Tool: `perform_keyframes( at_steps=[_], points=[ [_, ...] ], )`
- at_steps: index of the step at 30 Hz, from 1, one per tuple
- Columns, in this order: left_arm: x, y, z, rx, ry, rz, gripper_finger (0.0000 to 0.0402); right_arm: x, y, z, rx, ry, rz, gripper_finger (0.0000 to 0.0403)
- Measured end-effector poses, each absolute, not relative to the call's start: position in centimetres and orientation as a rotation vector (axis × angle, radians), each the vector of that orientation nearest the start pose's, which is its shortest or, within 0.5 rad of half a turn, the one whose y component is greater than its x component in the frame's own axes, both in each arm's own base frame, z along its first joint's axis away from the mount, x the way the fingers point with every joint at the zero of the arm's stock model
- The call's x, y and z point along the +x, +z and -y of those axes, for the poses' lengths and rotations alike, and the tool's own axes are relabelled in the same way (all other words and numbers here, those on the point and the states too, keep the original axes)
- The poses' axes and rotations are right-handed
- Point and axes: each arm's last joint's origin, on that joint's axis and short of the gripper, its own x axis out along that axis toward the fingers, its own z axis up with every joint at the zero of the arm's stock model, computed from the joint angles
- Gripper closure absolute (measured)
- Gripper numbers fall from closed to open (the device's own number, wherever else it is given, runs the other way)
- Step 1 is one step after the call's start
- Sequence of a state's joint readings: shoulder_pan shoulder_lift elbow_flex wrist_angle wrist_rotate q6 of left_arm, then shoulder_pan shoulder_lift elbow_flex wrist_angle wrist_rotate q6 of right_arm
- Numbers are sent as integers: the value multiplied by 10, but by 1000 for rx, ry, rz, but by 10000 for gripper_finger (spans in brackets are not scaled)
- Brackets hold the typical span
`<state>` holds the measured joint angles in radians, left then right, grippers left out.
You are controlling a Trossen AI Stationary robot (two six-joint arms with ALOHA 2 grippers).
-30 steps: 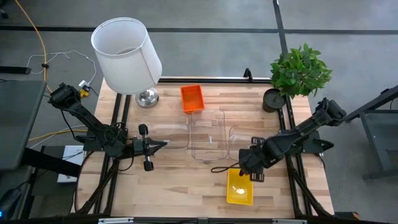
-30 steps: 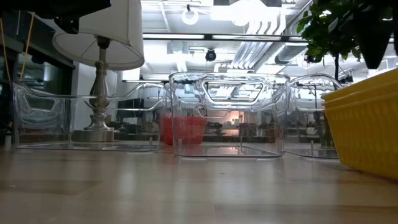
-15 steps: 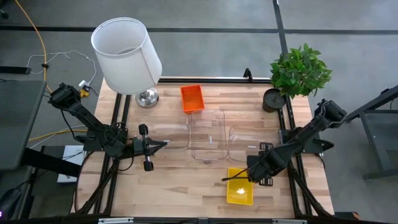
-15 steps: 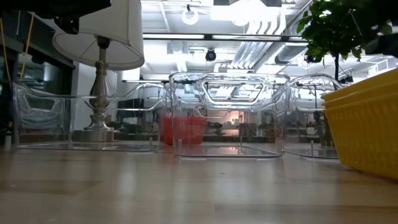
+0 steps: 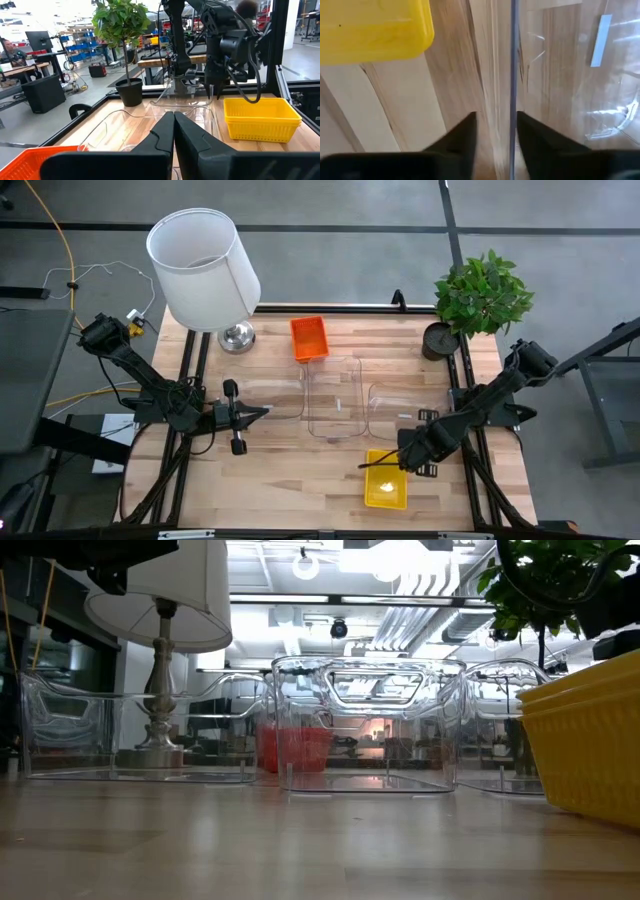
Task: Stack baskets by color
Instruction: Stack the right transparent bin on the middle transparent bin
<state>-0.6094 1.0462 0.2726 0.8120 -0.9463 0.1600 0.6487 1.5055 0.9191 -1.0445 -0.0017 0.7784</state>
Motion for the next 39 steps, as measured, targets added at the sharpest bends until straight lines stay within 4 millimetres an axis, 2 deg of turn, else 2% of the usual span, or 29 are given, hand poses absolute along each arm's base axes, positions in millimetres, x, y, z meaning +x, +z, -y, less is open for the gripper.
perform_keyframes(
  at_steps=[2, 4, 8, 17, 21, 25, 29, 35, 39],
  points=[
    [169, 207, 89, 131, 338, 0, 401, 188, 189, -142, 65, -125, -1614, 360],
    [169, 207, 89, 131, 338, 0, 402, 189, 194, -144, 48, -105, -1613, 389],
    [169, 207, 89, 131, 339, 0, 401, 193, 214, -145, 35, -143, -1610, 388],
    [169, 207, 89, 131, 338, 0, 401, 206, 290, -150, 52, -219, -1446, 402],
    [169, 207, 89, 131, 338, 0, 402, 211, 304, -152, 85, -233, -1359, 400],
    [169, 207, 89, 131, 338, 0, 402, 214, 296, -154, 131, -238, -1345, 393],
    [169, 207, 89, 131, 338, 0, 402, 206, 270, -152, 168, -288, -1458, 367],
    [169, 207, 89, 131, 339, 0, 401, 195, 231, -152, 169, -311, -1511, 268],
    [169, 207, 89, 131, 338, 0, 401, 191, 213, -152, 117, -275, -1519, 201]
  ],
)
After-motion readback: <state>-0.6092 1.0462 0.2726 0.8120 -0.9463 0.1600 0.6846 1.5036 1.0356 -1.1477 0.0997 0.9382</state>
